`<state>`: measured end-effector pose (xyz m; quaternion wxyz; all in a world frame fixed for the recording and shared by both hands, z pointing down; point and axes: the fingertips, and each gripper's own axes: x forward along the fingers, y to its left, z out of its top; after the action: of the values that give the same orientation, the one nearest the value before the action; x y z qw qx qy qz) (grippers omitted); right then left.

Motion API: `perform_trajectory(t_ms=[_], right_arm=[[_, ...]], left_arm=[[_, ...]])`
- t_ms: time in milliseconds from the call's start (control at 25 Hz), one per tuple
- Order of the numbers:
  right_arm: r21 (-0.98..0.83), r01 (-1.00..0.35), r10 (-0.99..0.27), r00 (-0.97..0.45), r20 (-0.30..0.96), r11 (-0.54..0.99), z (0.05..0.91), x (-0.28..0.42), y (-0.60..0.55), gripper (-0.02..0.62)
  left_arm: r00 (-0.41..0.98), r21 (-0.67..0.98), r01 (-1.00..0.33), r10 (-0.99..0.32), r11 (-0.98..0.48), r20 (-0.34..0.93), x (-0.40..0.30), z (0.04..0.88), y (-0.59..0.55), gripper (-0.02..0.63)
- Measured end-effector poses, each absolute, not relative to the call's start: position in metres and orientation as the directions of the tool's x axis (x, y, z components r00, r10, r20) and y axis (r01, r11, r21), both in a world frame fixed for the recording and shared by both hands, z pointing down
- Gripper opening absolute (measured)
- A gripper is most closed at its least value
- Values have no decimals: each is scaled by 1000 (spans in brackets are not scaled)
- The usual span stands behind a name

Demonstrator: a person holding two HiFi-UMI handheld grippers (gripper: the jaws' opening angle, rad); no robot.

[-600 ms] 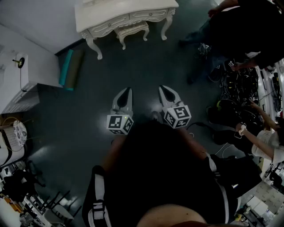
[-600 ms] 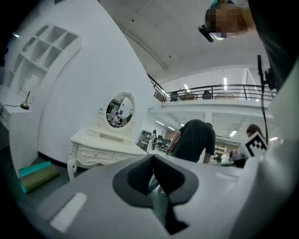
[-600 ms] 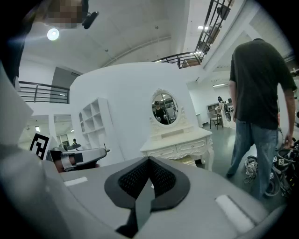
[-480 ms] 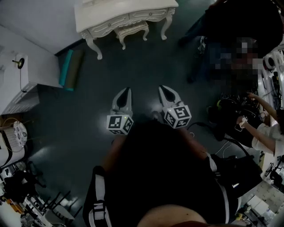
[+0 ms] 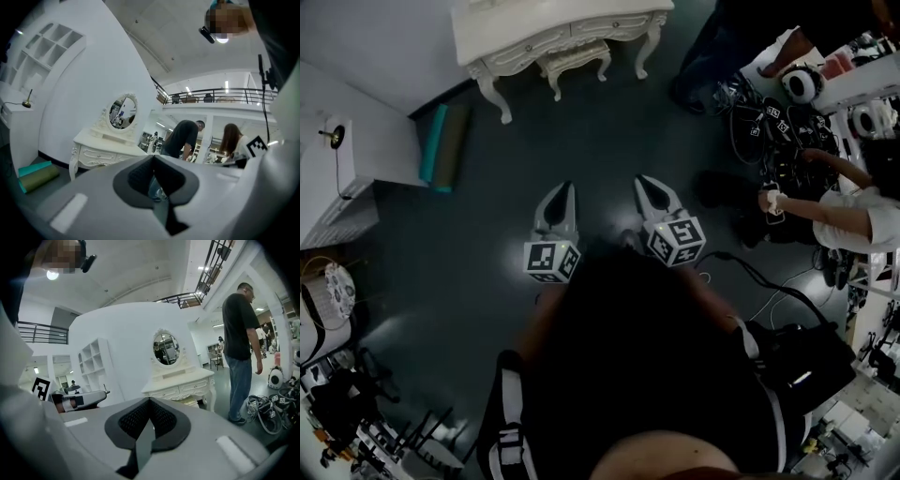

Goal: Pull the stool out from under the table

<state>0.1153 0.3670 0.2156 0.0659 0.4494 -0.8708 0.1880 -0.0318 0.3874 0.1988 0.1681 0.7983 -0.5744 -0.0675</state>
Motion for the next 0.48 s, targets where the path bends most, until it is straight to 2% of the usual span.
perform_trajectory(t_ms=[480], right_arm=[[-259,-853,-803,-517,296,453,225,64,374,-2]], left_arm=[[368,324,-890,-925,-320,98,-101,215,394,8]])
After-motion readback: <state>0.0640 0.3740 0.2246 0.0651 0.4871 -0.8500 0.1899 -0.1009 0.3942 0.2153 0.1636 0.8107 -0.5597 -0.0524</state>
